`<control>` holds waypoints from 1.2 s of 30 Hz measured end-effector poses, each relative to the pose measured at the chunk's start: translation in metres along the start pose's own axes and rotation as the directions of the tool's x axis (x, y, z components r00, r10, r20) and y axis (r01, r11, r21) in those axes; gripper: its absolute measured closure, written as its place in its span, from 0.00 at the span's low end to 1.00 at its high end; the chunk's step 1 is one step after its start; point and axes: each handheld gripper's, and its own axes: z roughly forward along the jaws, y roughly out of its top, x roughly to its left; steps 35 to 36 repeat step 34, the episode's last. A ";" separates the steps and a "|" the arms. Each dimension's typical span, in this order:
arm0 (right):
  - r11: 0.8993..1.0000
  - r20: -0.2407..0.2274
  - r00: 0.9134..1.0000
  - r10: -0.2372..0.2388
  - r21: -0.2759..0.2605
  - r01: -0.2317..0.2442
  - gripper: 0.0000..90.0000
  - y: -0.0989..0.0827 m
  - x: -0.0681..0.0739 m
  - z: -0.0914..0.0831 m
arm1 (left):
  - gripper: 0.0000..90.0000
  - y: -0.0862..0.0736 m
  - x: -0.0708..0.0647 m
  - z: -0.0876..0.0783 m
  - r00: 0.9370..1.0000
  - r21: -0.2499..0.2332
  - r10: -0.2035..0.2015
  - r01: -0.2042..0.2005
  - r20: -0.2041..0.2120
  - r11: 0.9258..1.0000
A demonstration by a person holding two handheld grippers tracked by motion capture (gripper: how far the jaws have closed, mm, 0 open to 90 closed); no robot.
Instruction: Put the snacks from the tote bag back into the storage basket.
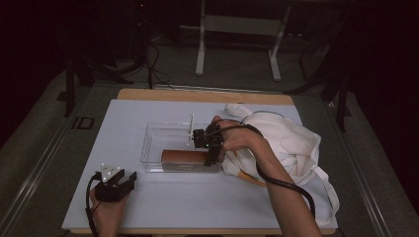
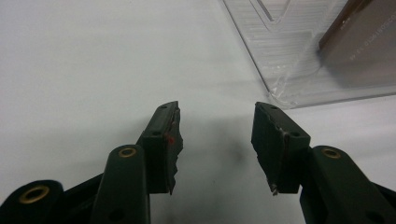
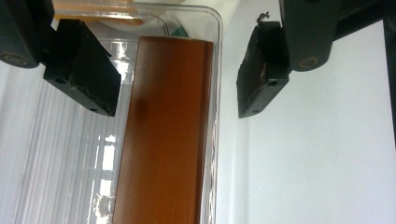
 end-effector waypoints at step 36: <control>0.988 0.079 0.995 0.056 -0.145 -0.044 0.35 -0.043 0.024 -0.027 | 0.58 0.000 -0.001 0.001 1.000 0.013 0.006 -0.006 -0.005 1.000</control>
